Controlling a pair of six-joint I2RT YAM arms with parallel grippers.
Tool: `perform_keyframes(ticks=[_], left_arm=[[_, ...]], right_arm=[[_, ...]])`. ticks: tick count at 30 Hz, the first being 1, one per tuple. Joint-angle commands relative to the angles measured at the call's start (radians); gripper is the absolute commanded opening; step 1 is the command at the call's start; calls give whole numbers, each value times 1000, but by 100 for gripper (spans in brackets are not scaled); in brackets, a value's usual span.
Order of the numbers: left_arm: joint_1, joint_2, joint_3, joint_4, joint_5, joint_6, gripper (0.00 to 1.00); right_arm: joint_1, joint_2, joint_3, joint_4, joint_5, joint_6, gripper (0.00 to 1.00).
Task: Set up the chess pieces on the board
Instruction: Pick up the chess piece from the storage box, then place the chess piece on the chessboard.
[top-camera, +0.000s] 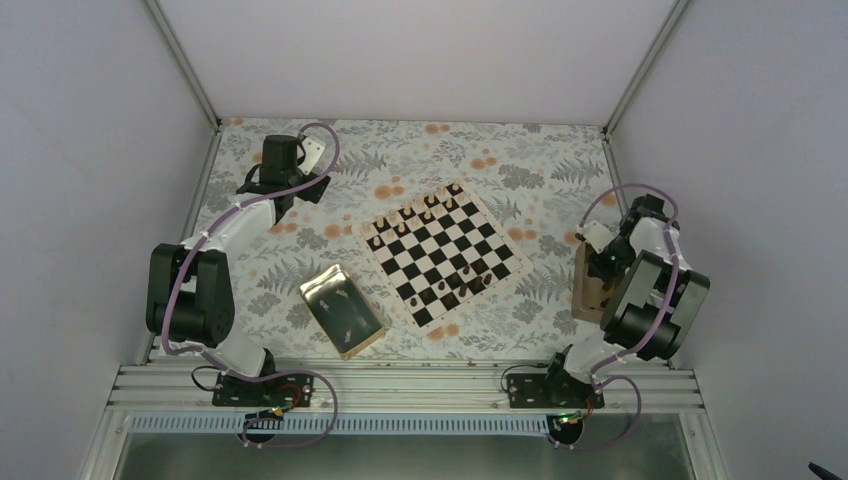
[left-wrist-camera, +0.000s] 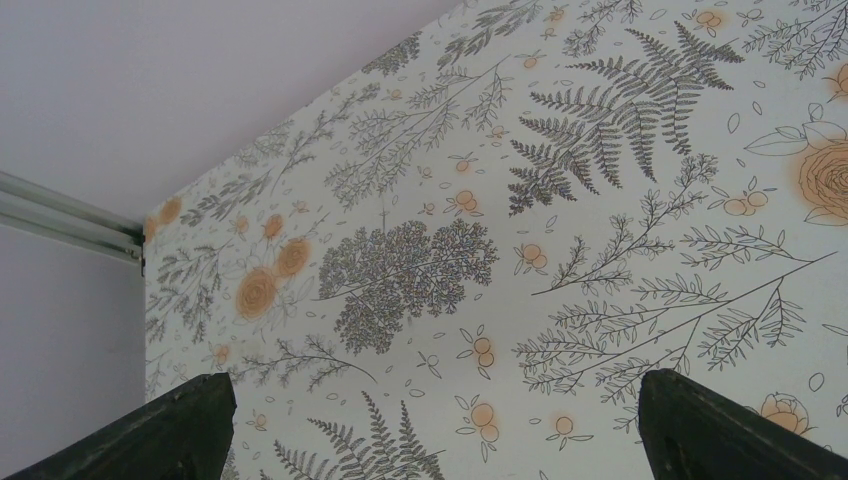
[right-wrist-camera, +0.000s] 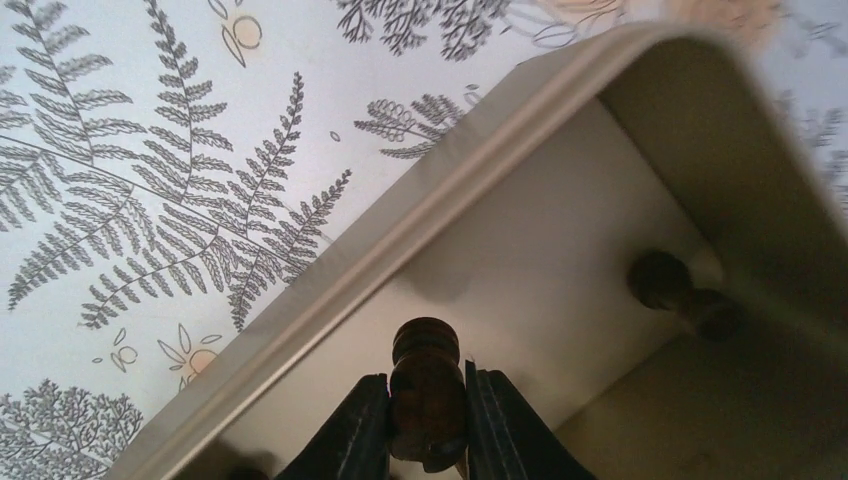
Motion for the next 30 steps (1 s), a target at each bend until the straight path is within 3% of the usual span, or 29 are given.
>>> perform_keyframes(ticks=[1, 12, 26, 30], left_arm=[[-2, -5, 16, 19, -11, 9, 100], [-3, -10, 23, 15, -3, 8, 100], [-2, -20, 23, 20, -11, 8, 100], [-3, -16, 23, 24, -8, 6, 100]], right_arm=[[10, -65, 57, -47, 15, -1, 19], [63, -149, 175, -179, 10, 4, 18], [514, -131, 156, -209, -77, 181, 18], [590, -89, 130, -168, -109, 215, 17]])
